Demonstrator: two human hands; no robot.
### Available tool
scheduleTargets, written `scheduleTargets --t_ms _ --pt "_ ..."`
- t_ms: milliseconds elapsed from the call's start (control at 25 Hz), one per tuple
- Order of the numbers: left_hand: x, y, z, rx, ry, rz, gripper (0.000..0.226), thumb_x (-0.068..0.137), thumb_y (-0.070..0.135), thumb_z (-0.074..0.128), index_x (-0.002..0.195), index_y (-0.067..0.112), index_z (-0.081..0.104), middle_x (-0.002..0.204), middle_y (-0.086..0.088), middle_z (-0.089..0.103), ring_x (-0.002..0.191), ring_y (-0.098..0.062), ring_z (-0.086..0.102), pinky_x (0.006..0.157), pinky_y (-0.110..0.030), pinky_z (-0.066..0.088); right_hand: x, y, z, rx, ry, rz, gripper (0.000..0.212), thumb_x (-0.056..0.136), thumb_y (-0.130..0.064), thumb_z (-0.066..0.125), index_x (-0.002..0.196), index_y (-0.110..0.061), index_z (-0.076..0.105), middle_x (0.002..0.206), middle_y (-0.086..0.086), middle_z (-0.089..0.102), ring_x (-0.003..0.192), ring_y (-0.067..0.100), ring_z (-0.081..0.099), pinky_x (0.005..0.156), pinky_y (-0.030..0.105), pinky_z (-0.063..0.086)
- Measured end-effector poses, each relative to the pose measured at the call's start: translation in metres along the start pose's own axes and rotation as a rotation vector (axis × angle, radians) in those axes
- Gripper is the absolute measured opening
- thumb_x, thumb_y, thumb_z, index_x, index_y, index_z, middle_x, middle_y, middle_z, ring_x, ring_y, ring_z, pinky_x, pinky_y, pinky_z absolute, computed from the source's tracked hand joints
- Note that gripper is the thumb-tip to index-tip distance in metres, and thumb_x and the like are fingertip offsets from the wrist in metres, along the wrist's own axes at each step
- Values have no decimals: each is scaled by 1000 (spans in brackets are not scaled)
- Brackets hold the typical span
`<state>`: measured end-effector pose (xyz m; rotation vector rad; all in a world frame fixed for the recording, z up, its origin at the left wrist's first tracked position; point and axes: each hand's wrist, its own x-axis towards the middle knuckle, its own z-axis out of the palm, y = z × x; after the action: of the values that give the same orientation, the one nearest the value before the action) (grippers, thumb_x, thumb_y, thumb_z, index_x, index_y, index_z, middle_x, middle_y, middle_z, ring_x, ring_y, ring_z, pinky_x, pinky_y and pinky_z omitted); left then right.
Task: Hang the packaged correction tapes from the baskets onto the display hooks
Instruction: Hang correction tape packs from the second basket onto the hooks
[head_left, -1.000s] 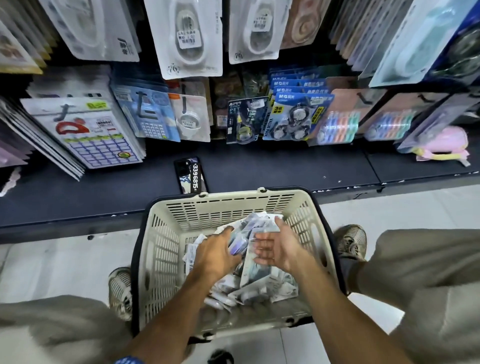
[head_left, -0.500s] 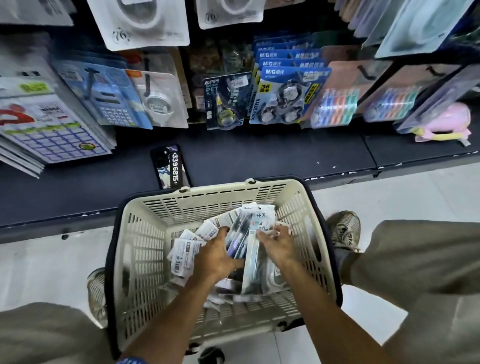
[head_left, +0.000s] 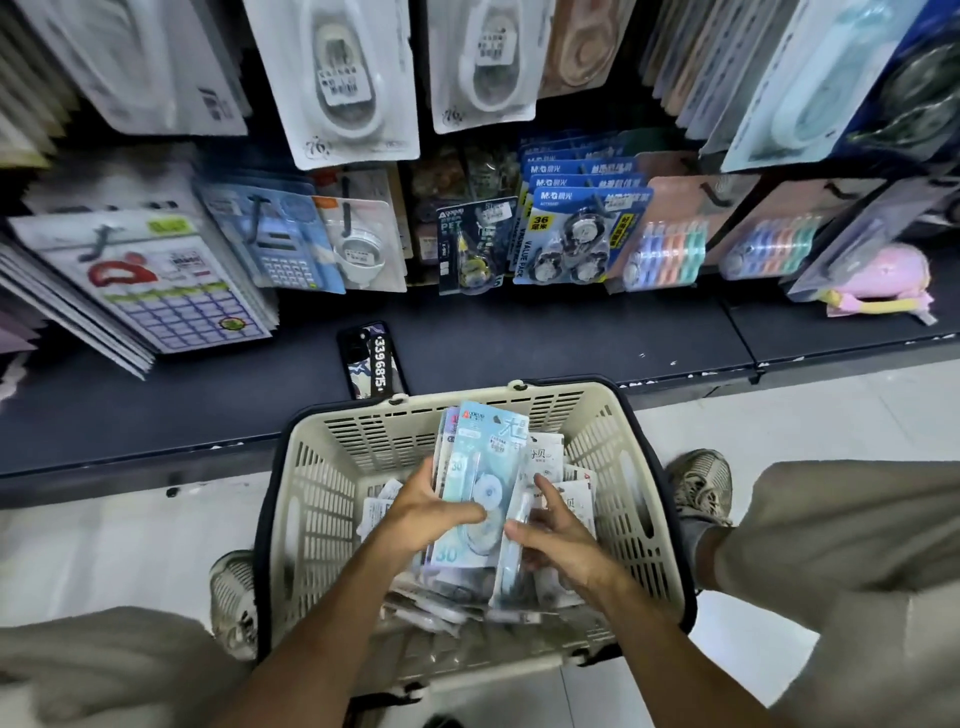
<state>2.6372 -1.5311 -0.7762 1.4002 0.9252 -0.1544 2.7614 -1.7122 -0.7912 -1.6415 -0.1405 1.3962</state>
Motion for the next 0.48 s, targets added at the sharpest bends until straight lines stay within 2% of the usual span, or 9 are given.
scheduleTargets --t_ms 120,200,280,400,480 --pt "-15 29 -8 -125 -6 81 68 64 19 89 120 39 56 97 25 76 87 3 73 69 -17 57 -9 -30 12 106 88 -70 107 62 -63 87 150 -28 39 121 -10 70 106 6 68 85 28 54" --pt "-27 63 -12 -178 18 160 75 55 28 89 121 40 56 97 25 77 87 2 74 72 -19 57 -20 -69 19 91 310 -195 97 52 -68 86 130 -21 52 102 -4 77 84 4 74 69 22 57" --pt "-39 95 -16 -233 46 276 80 50 33 90 121 41 55 101 20 77 91 0 74 76 -20 58 -36 -116 21 58 514 -335 96 41 -75 88 111 -19 53 92 0 75 68 1 72 59 23 54" --pt "-60 151 -21 -333 38 432 86 47 32 98 122 37 57 107 11 79 96 -11 76 72 -21 60 -68 -193 23 7 623 -552 77 47 -79 83 102 -41 45 91 -9 71 67 -2 70 58 25 51" --pt "-77 185 -21 -349 24 508 91 42 34 101 123 34 59 109 8 79 98 -14 76 71 -23 61 -88 -239 29 -37 608 -720 64 57 -70 84 101 -51 41 94 -12 71 74 0 71 64 27 56"
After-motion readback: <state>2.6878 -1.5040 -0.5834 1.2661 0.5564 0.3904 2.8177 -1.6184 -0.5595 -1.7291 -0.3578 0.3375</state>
